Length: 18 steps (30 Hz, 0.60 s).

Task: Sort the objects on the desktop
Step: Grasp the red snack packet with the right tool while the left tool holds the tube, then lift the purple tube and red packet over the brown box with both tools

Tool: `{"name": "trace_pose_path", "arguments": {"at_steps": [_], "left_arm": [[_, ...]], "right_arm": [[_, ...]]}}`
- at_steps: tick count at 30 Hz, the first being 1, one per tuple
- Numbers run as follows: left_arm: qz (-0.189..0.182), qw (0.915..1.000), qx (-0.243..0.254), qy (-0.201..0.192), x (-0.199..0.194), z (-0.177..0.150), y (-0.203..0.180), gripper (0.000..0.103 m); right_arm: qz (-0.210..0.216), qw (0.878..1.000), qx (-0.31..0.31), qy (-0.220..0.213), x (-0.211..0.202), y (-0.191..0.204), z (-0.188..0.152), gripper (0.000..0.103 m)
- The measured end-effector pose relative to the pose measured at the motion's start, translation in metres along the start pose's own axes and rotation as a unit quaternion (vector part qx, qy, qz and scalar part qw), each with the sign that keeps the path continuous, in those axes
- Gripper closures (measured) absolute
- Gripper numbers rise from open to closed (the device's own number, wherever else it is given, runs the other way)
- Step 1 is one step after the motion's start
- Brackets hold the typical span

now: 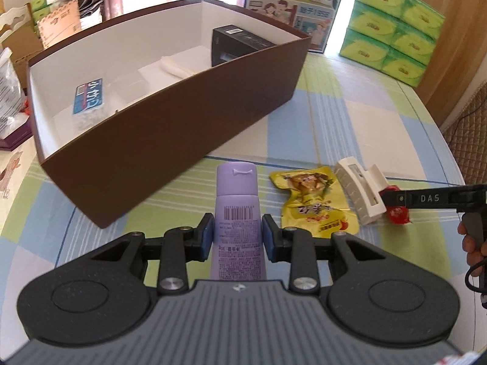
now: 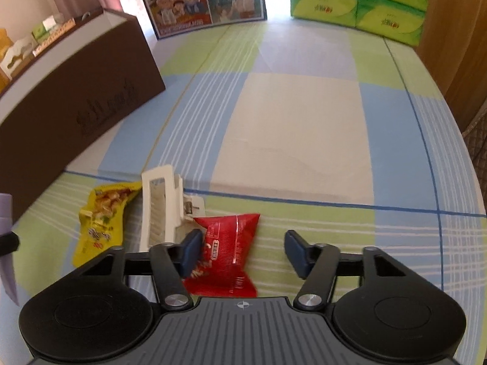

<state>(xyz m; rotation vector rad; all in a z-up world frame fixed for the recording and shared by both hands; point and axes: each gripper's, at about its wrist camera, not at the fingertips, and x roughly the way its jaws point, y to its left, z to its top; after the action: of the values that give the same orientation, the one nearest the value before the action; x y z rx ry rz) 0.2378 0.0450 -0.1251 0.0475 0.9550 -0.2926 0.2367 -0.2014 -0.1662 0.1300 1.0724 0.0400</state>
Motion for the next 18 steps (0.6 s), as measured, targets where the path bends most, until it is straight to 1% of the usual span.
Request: {"name": "trace_pose_path", "arguments": {"at_steps": [7, 10, 12, 14, 16, 18], "left_arm": [[0.002, 0.9999, -0.008, 0.006, -0.001, -0.004, 0.006, 0.075], [0.002, 0.9999, -0.008, 0.007, -0.001, -0.005, 0.005, 0.075], [0.001, 0.9999, -0.008, 0.008, -0.001, -0.006, 0.005, 0.075], [0.001, 0.9999, -0.007, 0.007, -0.001, -0.006, 0.004, 0.075], [0.001, 1.0000, -0.007, 0.006, -0.002, -0.006, 0.004, 0.075], [0.001, 1.0000, -0.007, 0.005, -0.004, -0.007, 0.003, 0.075]], "right_arm": [[-0.022, 0.998, -0.057, -0.011, 0.005, 0.008, -0.005, 0.056], [-0.023, 0.997, -0.068, -0.016, 0.005, 0.009, -0.008, 0.059], [-0.024, 0.997, -0.073, -0.020, 0.004, 0.008, -0.010, 0.065], [-0.022, 0.997, -0.076, -0.023, 0.003, 0.006, -0.010, 0.074], [-0.020, 0.996, -0.080, -0.022, 0.002, 0.006, -0.010, 0.079], [-0.017, 0.996, -0.081, -0.019, 0.000, 0.004, -0.012, 0.080]]}}
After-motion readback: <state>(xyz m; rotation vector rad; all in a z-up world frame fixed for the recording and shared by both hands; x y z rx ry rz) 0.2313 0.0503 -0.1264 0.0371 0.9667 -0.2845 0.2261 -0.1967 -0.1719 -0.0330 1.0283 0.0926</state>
